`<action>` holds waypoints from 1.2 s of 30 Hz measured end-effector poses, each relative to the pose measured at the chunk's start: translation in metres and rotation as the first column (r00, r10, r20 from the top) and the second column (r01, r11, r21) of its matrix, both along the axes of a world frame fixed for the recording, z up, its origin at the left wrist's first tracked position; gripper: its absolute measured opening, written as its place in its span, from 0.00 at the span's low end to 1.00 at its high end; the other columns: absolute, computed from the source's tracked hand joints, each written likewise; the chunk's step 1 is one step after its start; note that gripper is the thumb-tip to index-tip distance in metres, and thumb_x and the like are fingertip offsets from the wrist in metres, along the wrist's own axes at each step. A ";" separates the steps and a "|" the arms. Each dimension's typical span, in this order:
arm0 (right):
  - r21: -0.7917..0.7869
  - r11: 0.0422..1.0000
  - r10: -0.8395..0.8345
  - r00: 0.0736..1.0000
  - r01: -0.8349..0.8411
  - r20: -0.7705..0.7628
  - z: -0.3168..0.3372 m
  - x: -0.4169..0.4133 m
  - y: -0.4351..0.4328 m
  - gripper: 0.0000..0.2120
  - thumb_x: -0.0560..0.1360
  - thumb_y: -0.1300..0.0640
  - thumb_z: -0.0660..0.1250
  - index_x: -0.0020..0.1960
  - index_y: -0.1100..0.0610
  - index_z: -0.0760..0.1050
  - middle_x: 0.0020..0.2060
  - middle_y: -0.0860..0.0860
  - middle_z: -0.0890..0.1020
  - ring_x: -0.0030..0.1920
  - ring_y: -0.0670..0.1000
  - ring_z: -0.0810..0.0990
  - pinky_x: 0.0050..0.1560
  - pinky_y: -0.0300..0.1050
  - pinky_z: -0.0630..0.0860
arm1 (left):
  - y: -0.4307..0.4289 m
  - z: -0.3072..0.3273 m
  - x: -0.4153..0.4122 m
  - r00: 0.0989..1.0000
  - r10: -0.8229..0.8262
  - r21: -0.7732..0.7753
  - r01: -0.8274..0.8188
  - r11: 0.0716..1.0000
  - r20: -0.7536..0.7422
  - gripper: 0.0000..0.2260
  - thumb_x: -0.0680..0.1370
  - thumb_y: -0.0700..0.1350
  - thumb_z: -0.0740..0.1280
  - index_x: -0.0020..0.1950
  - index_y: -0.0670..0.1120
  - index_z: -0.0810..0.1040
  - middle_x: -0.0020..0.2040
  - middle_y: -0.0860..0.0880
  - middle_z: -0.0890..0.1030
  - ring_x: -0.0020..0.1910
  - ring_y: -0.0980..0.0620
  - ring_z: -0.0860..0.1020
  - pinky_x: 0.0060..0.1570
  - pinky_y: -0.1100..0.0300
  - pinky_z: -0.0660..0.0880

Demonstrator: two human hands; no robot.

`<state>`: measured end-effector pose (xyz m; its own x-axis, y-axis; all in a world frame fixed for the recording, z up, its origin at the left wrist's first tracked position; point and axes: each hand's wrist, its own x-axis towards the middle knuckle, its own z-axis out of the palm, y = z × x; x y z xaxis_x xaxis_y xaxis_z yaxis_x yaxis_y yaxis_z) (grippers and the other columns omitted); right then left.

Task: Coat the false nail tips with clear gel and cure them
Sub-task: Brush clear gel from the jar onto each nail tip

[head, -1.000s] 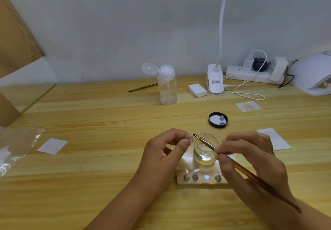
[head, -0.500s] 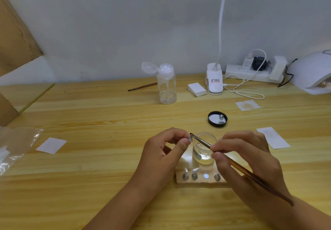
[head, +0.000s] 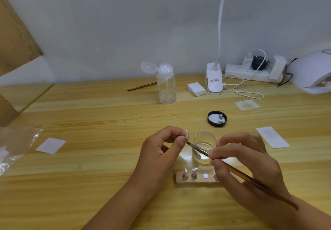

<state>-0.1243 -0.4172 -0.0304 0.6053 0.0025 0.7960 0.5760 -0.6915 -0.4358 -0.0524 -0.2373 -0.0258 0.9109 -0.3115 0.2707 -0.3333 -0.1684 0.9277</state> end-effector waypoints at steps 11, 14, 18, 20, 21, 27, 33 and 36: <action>0.300 0.945 -0.077 0.980 0.130 -0.181 0.008 0.008 -0.018 0.06 0.76 0.42 0.64 0.49 0.42 0.78 0.46 0.40 0.81 0.51 0.48 0.81 0.53 0.33 0.72 | 0.001 0.000 -0.001 0.999 -0.032 0.020 0.032 0.999 -0.032 0.10 0.80 0.43 0.67 0.45 0.58 0.81 0.46 0.57 0.85 0.48 0.59 0.81 0.39 0.70 0.72; 0.302 0.943 -0.081 0.975 0.142 -0.206 0.007 0.009 -0.019 0.08 0.76 0.42 0.63 0.46 0.44 0.77 0.42 0.42 0.80 0.48 0.48 0.80 0.51 0.32 0.71 | 0.000 -0.001 -0.002 0.999 -0.038 0.029 0.039 0.999 -0.038 0.09 0.80 0.42 0.66 0.45 0.56 0.81 0.46 0.57 0.85 0.46 0.59 0.81 0.39 0.69 0.73; 0.247 0.961 -0.060 0.966 0.124 -0.250 0.005 0.013 -0.015 0.05 0.76 0.43 0.64 0.45 0.42 0.76 0.44 0.41 0.79 0.50 0.50 0.78 0.52 0.39 0.71 | 0.000 -0.001 -0.002 0.998 -0.046 0.041 0.047 0.998 -0.030 0.07 0.80 0.42 0.66 0.46 0.52 0.81 0.44 0.57 0.85 0.40 0.64 0.78 0.35 0.70 0.70; 0.208 0.971 -0.060 0.959 0.121 -0.279 0.004 0.016 -0.014 0.04 0.77 0.42 0.66 0.45 0.40 0.76 0.46 0.38 0.79 0.51 0.48 0.77 0.53 0.42 0.71 | 0.000 -0.001 -0.002 0.999 -0.041 0.036 0.042 0.998 -0.028 0.07 0.80 0.42 0.66 0.45 0.51 0.81 0.43 0.57 0.83 0.33 0.67 0.74 0.31 0.72 0.67; 0.196 0.973 -0.057 0.953 0.120 -0.299 0.004 0.018 -0.014 0.03 0.77 0.43 0.66 0.45 0.40 0.76 0.47 0.37 0.79 0.52 0.46 0.76 0.54 0.44 0.71 | 0.000 -0.001 -0.002 0.999 -0.038 0.033 0.038 0.999 -0.026 0.07 0.80 0.42 0.66 0.45 0.51 0.81 0.42 0.57 0.83 0.30 0.67 0.73 0.30 0.72 0.66; 0.121 0.987 -0.060 0.944 0.105 -0.326 0.004 0.023 -0.016 0.06 0.76 0.43 0.65 0.45 0.44 0.77 0.49 0.35 0.78 0.50 0.38 0.75 0.53 0.51 0.71 | -0.002 -0.001 -0.002 0.999 -0.039 0.053 0.039 0.998 -0.012 0.06 0.80 0.42 0.66 0.45 0.50 0.81 0.41 0.59 0.82 0.32 0.67 0.73 0.32 0.73 0.67; 0.102 0.989 -0.065 0.929 0.109 -0.366 0.003 0.023 -0.016 0.06 0.75 0.42 0.63 0.45 0.41 0.76 0.49 0.36 0.78 0.51 0.43 0.75 0.54 0.48 0.72 | -0.002 -0.001 -0.001 0.999 -0.035 0.055 0.035 0.998 -0.013 0.06 0.80 0.42 0.66 0.45 0.49 0.81 0.41 0.60 0.81 0.32 0.67 0.72 0.32 0.73 0.66; 0.086 0.991 -0.067 0.932 0.104 -0.355 0.003 0.023 -0.016 0.07 0.77 0.42 0.65 0.46 0.43 0.77 0.49 0.36 0.78 0.51 0.42 0.75 0.54 0.50 0.72 | -0.002 -0.001 -0.002 0.999 -0.031 0.050 0.032 0.998 -0.017 0.06 0.80 0.42 0.66 0.45 0.49 0.81 0.41 0.59 0.82 0.30 0.67 0.72 0.32 0.73 0.66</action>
<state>-0.1015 -0.4328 -0.0276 0.8401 -0.1309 0.5264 0.3146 -0.6730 -0.6694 -0.0540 -0.2392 -0.0271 0.9046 -0.3526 0.2395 -0.3242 -0.2044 0.9236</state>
